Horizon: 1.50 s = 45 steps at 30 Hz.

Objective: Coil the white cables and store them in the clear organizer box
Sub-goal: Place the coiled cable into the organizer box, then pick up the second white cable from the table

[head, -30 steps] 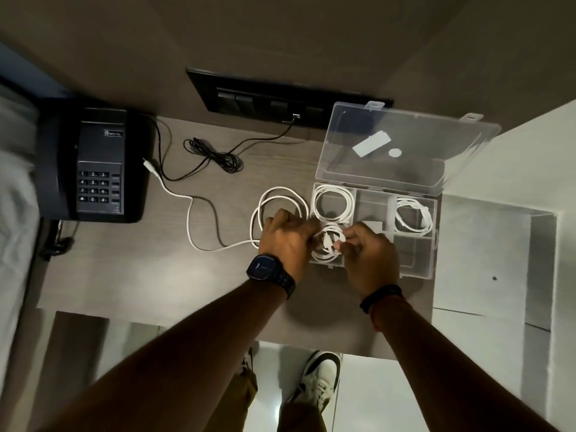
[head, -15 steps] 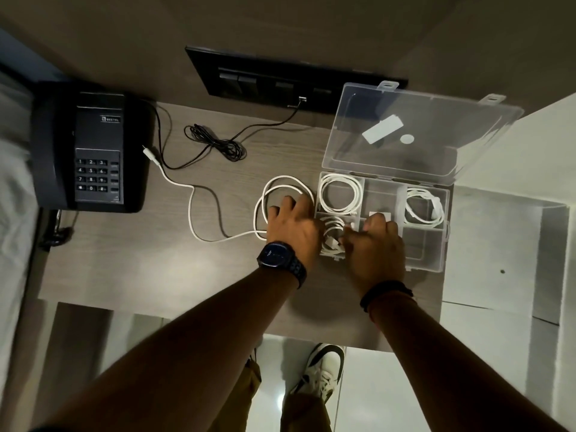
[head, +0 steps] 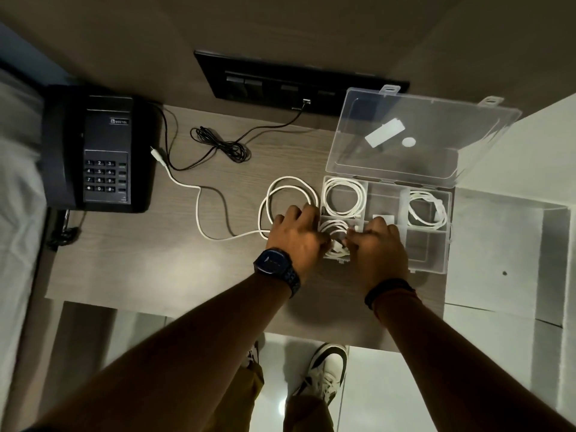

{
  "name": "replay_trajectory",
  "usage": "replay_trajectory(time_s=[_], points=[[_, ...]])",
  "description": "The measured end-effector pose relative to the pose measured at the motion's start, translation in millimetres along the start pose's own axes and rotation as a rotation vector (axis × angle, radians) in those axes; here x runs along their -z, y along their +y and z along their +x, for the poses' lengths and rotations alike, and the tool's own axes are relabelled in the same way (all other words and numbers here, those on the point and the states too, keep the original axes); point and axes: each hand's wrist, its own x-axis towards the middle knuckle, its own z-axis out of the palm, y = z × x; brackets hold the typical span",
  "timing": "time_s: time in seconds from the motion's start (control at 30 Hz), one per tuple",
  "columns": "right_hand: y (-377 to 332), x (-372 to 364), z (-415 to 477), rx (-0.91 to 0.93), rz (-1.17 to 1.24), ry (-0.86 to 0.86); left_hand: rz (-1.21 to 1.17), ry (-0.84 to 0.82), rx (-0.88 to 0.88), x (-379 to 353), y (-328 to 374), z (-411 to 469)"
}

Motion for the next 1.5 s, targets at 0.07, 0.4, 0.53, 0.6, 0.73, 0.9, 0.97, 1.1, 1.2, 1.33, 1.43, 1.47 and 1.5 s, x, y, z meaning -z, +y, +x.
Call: replay_trajectory(time_s=[0.07,0.4,0.53,0.6,0.73,0.9,0.97,1.1,1.2,1.33,1.43,1.47,1.5], points=[[2,-1,1,0.054,-0.052,-0.016,0.031,-0.052,0.033,2,3,-1],[-1,9,3,-0.028,0.134,-0.110,-0.137,0.108,-0.015,2,8,3],[-6,14,1,-0.072,0.192,-0.028,-0.228,0.142,-0.019,2,2,-1],[-8,18,0,-0.100,0.249,0.040,-0.300,0.222,0.049,6,-7,-6],[-13,28,0,-0.117,0.275,0.131,-0.181,0.308,0.302,17,-43,-22],[-25,26,6,-0.064,0.301,0.093,0.054,0.070,0.210,24,-70,-36],[-34,23,7,-0.031,0.304,0.037,0.137,-0.013,0.173,22,-72,-35],[-52,16,7,0.016,0.295,-0.060,0.174,-0.080,0.179,21,-75,-29],[-61,16,7,0.022,0.282,-0.090,0.036,0.044,0.127,25,-77,-30],[-76,36,8,0.094,0.205,0.053,-0.209,0.130,-0.029,54,-75,-39],[-93,73,17,0.208,0.196,0.106,-0.310,0.182,-0.082,96,-64,-41],[-99,92,20,0.249,0.214,0.105,-0.315,0.219,-0.099,115,-60,-41],[-103,113,24,0.277,0.252,0.102,-0.314,0.262,-0.118,137,-55,-40]])
